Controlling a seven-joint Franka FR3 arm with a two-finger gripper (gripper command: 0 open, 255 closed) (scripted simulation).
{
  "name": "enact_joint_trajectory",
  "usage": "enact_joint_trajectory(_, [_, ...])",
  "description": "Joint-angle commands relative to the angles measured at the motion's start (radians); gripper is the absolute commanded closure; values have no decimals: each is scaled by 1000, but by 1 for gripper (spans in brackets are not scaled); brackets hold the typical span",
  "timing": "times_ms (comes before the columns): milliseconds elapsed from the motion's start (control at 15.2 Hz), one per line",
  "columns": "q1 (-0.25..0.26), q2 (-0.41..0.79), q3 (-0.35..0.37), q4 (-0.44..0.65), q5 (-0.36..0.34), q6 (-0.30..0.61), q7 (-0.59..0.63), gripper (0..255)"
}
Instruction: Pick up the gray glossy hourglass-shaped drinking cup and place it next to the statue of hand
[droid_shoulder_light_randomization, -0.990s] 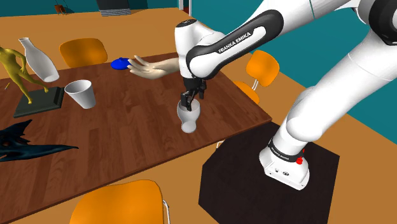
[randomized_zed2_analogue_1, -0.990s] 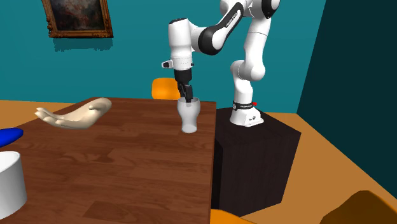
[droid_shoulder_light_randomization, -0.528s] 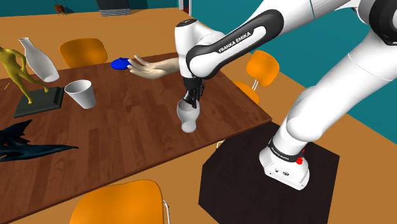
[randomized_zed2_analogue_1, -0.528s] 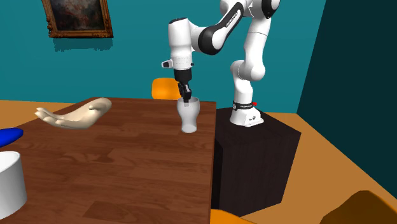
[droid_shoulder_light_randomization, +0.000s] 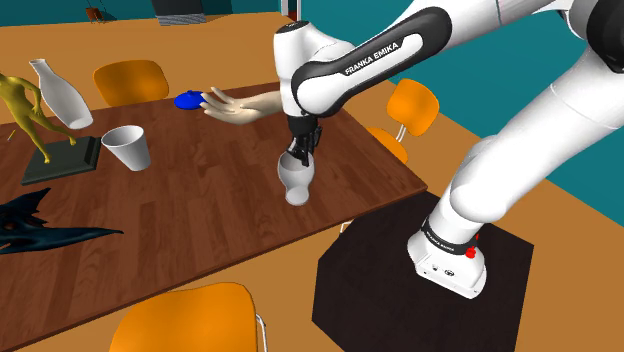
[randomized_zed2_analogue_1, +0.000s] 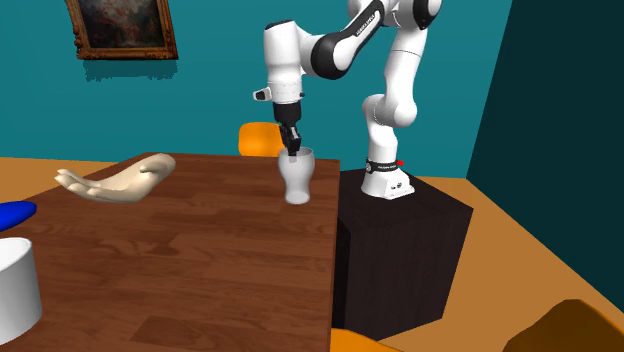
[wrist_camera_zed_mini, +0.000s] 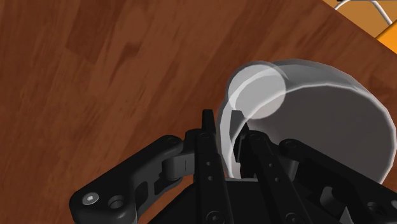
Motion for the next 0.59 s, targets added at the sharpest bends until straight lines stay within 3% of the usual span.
enact_joint_trajectory(0, [1,-15,-3,12,4,-27,-5,255])
enact_joint_trajectory(528, [2,-61,-13,82,11,-142,-18,255])
